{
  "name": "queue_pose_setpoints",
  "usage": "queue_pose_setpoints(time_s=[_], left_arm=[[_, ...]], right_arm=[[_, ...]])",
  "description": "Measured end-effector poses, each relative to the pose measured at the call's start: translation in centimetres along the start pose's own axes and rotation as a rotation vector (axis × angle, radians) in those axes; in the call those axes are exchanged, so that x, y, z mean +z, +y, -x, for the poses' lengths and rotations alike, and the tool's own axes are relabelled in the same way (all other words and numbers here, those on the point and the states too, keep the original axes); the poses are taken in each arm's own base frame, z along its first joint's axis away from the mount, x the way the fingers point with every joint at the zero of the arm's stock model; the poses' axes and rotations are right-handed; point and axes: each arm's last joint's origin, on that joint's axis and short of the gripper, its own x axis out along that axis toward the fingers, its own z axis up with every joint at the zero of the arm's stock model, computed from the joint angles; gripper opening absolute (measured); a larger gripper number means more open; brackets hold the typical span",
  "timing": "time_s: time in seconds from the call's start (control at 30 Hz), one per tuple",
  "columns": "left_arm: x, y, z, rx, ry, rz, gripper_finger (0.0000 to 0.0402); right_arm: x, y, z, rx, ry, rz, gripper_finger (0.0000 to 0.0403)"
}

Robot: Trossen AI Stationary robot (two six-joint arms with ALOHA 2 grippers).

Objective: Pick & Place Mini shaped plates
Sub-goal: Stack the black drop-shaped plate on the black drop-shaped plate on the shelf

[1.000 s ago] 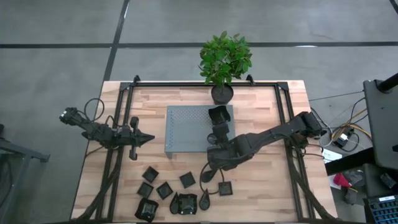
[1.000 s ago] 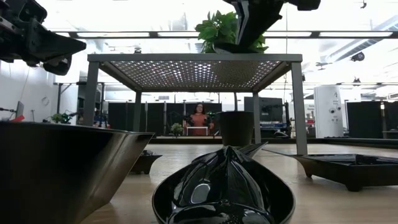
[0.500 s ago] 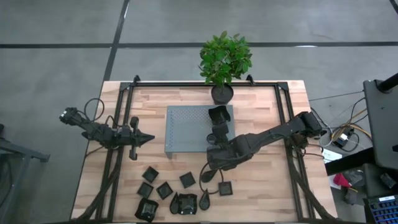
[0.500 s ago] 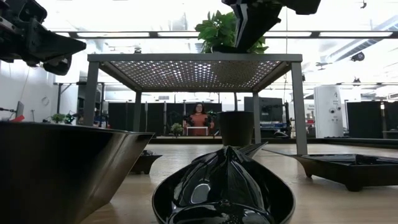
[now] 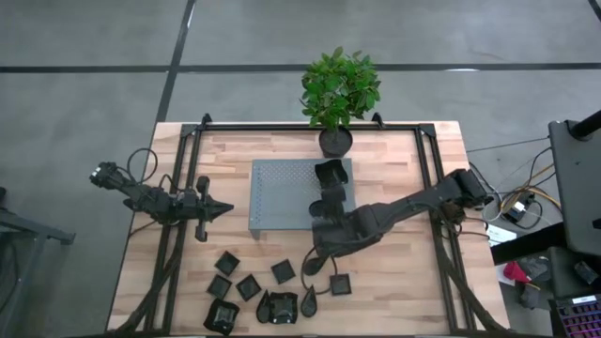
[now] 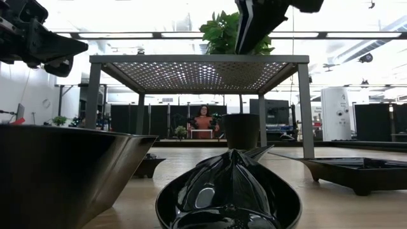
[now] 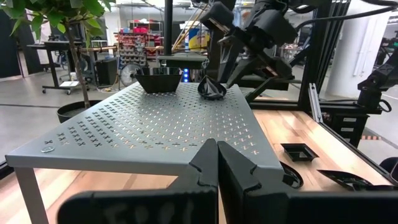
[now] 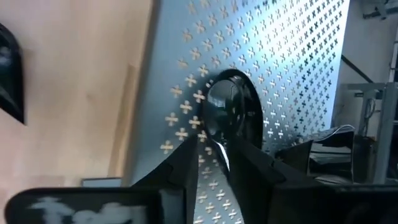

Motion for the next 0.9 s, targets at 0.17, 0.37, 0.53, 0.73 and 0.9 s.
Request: queue_pose_setpoints(time_s=[0.17, 0.37, 0.53, 0.73, 0.9], left_arm=[[0.0, 0.0, 0.0, 0.000, 0.000, 0.000, 0.0000], [0.0, 0.0, 0.0, 0.000, 0.000, 0.000, 0.0000], [0.0, 0.0, 0.0, 0.000, 0.000, 0.000, 0.0000], [0.0, 0.0, 0.0, 0.000, 0.000, 0.000, 0.0000], [0.0, 0.0, 0.0, 0.000, 0.000, 0.000, 0.0000]], right_arm=[[0.6, 0.9, 1.4, 0.013, -0.060, -0.015, 0.0095], [1.1, 2.5, 2.6, 0.059, -0.137, -0.063, 0.0089], [1.0, 4.0, 3.6, 0.125, -0.157, -0.157, 0.0078], [1.4, 5.4, 4.2, 0.215, -0.221, -0.174, 0.0068], [1.5, 6.5, 3.8, 0.280, -0.266, -0.072, 0.0072]])
